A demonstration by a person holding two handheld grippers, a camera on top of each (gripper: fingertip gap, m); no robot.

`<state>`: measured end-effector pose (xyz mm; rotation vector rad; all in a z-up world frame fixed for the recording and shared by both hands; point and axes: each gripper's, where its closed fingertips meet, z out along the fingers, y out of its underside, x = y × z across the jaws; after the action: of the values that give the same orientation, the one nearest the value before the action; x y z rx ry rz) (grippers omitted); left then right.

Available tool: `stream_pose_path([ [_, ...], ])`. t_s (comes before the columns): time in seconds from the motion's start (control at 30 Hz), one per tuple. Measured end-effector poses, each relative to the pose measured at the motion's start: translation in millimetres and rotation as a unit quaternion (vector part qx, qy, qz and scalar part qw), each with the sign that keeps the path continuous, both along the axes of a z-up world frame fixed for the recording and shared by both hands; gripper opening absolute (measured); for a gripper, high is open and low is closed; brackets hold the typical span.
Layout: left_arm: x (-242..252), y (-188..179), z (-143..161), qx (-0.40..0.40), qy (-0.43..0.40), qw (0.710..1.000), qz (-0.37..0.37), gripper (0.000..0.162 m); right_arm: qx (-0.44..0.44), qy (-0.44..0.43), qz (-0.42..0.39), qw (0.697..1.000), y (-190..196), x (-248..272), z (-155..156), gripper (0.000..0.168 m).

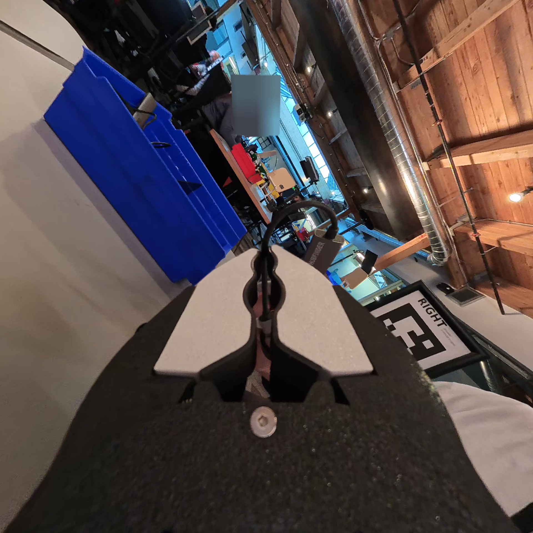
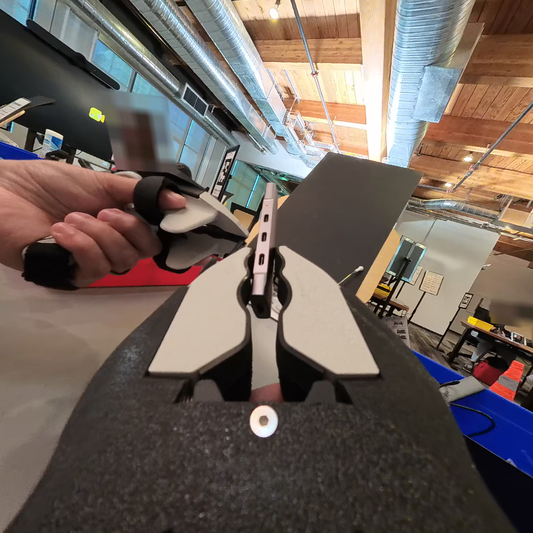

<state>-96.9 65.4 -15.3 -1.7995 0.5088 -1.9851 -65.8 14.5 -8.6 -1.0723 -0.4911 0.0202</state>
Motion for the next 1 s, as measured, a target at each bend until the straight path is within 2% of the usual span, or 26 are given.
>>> stream_pose_path([
  [0.33, 12.4, -9.1, -42.1, 0.023, 0.075, 0.997, -0.018, 0.003, 0.038, -0.046, -0.007, 0.998, -16.5, -3.3, 15.4, 0.009],
  [0.6, 1.5, 3.9, -44.5, 0.051, 0.092, 0.994, 0.019, 0.004, 0.007, -0.108, -0.017, 0.994, -13.7, -6.2, 14.0, 0.01],
  [0.73, -27.4, 10.7, -35.1, 0.071, 0.084, 0.992, 0.059, 0.008, 0.009, -0.12, -0.003, 0.993, -1.3, -3.6, 16.2, 0.01],
  [0.8, -51.2, 6.1, -30.1, 0.095, 0.094, 0.988, 0.077, 0.013, 0.032, -0.167, -0.016, 0.985, 11.5, -5.4, 20.0, 0.01],
  [0.87, -80.6, -6.5, -30.1, 0.134, 0.124, 0.978, 0.102, 0.025, 0.051, -0.201, -0.025, 0.978, 29.4, -10.2, 28.3, 0.009],
  [1.0, -140.9, -48.2, -41.7, 0.212, 0.191, 0.942, 0.177, 0.025, 0.1, -0.262, -0.02, 0.96, 61.7, -37.9, 47.2, 0.009],
])
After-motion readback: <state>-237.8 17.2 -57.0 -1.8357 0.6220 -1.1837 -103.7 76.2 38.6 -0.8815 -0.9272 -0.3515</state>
